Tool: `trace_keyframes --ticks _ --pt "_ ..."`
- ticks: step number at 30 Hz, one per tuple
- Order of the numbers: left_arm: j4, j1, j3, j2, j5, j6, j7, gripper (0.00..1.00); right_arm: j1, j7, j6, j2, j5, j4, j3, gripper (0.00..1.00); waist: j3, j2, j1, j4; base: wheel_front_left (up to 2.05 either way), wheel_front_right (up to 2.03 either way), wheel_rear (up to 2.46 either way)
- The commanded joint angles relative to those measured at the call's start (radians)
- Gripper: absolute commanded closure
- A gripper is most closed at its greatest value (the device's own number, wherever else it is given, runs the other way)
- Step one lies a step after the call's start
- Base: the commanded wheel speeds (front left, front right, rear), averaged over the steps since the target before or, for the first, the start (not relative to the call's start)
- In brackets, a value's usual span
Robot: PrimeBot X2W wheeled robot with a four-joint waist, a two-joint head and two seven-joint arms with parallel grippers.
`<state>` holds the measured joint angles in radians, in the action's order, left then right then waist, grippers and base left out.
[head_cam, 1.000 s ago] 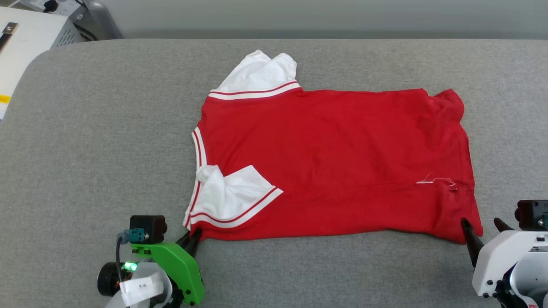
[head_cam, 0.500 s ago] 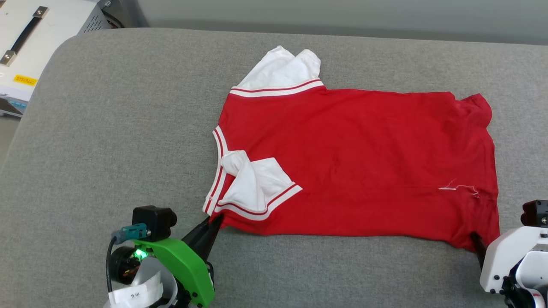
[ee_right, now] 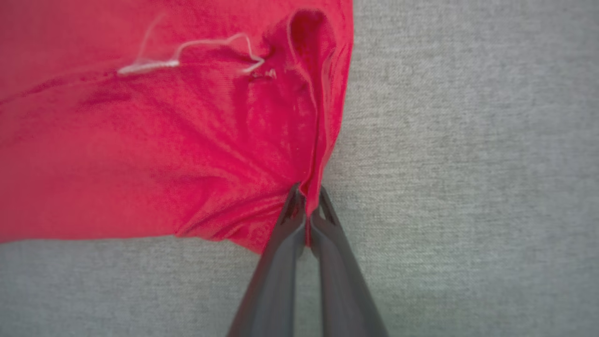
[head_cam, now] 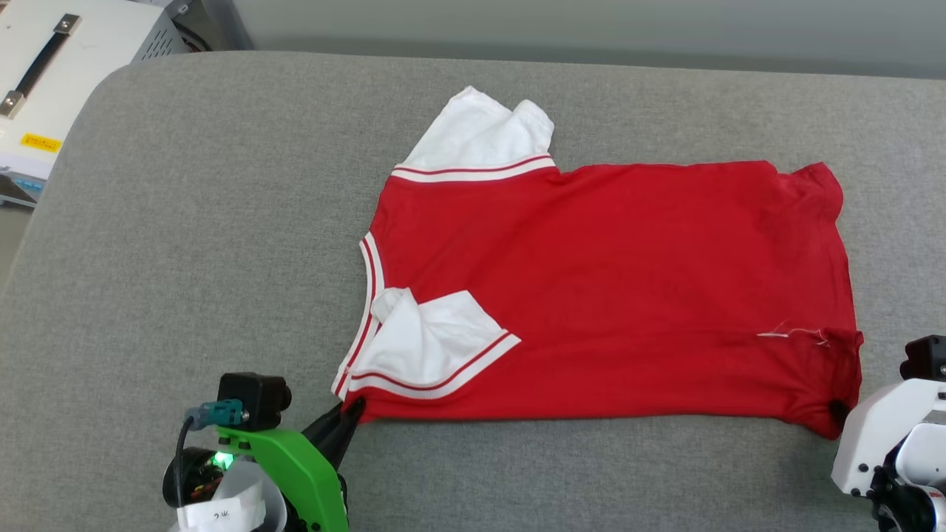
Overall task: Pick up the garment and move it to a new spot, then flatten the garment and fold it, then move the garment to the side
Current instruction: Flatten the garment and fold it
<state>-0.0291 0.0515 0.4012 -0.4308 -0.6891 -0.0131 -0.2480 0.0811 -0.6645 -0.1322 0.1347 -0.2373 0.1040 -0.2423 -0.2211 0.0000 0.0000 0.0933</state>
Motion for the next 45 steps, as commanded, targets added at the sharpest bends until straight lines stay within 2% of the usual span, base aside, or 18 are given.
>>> trace_keyframes --ticks 1,7,15,19,25,26,27,28,33,38,45 --pt "0.008 -0.019 -0.002 -0.011 -0.016 -0.005 -0.008 1.00 -0.020 -0.008 0.002 0.012 -0.009 0.009 -0.008 1.00 0.023 0.0000 0.0000 -0.004 0.00 0.00 0.00" --pt "0.023 -0.063 0.012 -0.029 -0.030 -0.006 -0.040 1.00 -0.072 -0.061 0.002 0.021 -0.052 -0.054 -0.019 1.00 0.074 0.0000 0.0000 -0.009 0.00 0.00 0.00" --pt "0.039 -0.130 0.037 -0.036 -0.063 -0.011 -0.090 1.00 -0.197 -0.216 0.002 0.011 -0.076 -0.178 -0.046 1.00 0.115 0.0000 0.0000 -0.013 0.00 0.00 0.00" --pt "0.062 -0.133 0.039 -0.028 -0.068 -0.010 -0.080 1.00 -0.223 -0.211 0.002 0.007 -0.059 -0.201 -0.060 1.00 0.122 0.0000 0.0000 -0.013 0.00 0.00 0.00" --pt "0.119 -0.124 0.056 -0.019 -0.058 -0.002 -0.071 1.00 -0.214 -0.182 0.002 -0.019 -0.077 -0.157 -0.059 1.00 0.132 0.0000 0.0000 -0.018 0.00 0.00 0.00" --pt "0.126 -0.119 0.057 -0.016 -0.050 -0.003 -0.059 0.67 -0.209 -0.168 0.002 -0.021 -0.083 -0.149 -0.058 0.07 0.136 0.0000 0.0000 -0.018 0.00 0.00 0.00" --pt "0.131 -0.115 0.056 -0.015 -0.041 -0.005 -0.046 0.04 -0.208 -0.155 0.002 -0.017 -0.081 -0.142 -0.054 0.00 0.139 0.0000 0.0000 -0.017 0.00 0.00 0.00" --pt "0.139 -0.110 0.055 -0.012 -0.031 -0.009 -0.030 0.00 -0.209 -0.140 0.002 -0.007 -0.079 -0.134 -0.042 0.00 0.144 0.0000 0.0000 -0.016 0.00 0.00 0.00" --pt "0.144 -0.090 0.038 0.006 -0.007 -0.009 0.063 0.00 -0.179 -0.013 0.002 0.020 -0.104 -0.137 -0.022 0.00 0.169 0.0000 0.0000 -0.018 0.00 0.00 0.00" --pt "0.120 -0.053 0.007 0.024 0.045 -0.008 0.226 0.00 -0.151 0.171 0.002 0.059 -0.104 -0.183 0.001 0.00 0.194 0.0000 0.0000 -0.016 0.00 0.00 0.00" --pt "0.107 -0.032 -0.039 0.067 0.098 -0.003 0.467 0.00 -0.157 0.403 0.002 0.099 -0.124 -0.261 0.119 0.00 0.202 0.0000 0.0000 -0.021 0.00 0.00 0.00"
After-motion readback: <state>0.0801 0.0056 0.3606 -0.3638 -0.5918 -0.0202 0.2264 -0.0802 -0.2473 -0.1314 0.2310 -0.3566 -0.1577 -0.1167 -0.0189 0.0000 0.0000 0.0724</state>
